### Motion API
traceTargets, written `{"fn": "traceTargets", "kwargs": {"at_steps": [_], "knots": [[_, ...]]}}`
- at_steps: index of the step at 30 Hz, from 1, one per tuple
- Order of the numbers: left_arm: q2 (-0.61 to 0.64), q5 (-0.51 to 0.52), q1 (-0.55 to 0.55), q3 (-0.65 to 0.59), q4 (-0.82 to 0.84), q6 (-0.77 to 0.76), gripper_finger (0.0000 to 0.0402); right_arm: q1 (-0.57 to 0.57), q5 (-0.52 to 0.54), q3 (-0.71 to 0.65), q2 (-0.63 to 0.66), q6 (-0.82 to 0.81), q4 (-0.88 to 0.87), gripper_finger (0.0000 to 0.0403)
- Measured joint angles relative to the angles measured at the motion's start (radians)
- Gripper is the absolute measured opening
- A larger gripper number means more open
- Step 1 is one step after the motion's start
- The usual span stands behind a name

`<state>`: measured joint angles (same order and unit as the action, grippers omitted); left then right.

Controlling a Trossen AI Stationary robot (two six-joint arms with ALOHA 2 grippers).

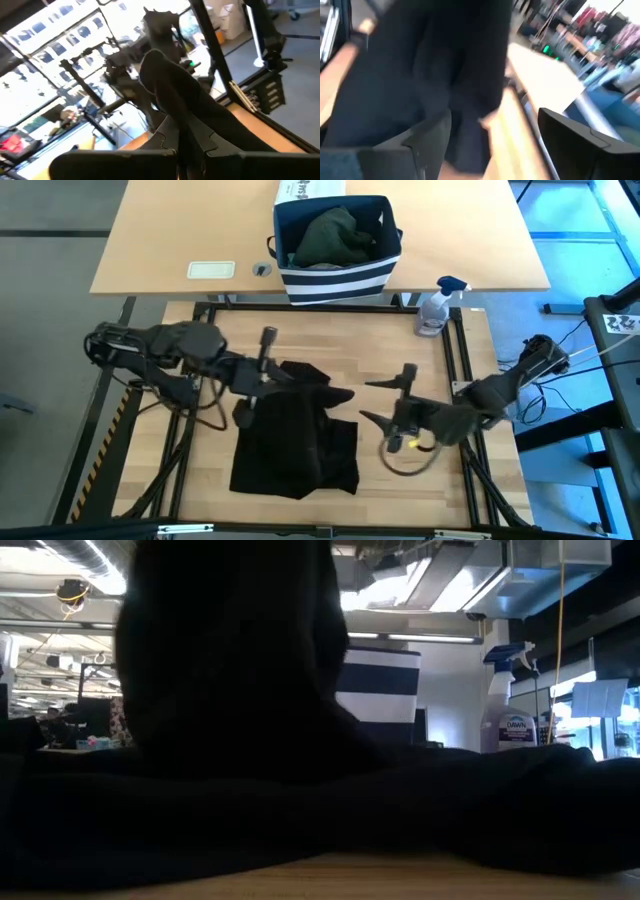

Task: Fold Laundry from Bin
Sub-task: Fold the black shirt

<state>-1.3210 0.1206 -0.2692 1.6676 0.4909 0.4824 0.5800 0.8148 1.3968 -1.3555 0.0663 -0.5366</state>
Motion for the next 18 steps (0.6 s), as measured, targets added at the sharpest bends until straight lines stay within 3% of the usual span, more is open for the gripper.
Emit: {"fn": "traceTargets", "kwargs": {"at_steps": [6, 12, 18], "knots": [[0.034, 0.06, -0.035, 0.0, 0.012, -0.001, 0.0, -0.019, -0.086, -0.241, -0.002, -0.079, 0.259, 0.0285], [0.04, 0.098, -0.046, 0.0, 0.024, -0.002, 0.0, -0.068, -0.207, -0.512, -0.026, -0.092, 0.744, 0.0282], [0.039, 0.104, -0.046, 0.0, 0.026, -0.008, 0.0, -0.176, -0.354, -0.648, -0.1, -0.165, 1.019, 0.0282]]}}
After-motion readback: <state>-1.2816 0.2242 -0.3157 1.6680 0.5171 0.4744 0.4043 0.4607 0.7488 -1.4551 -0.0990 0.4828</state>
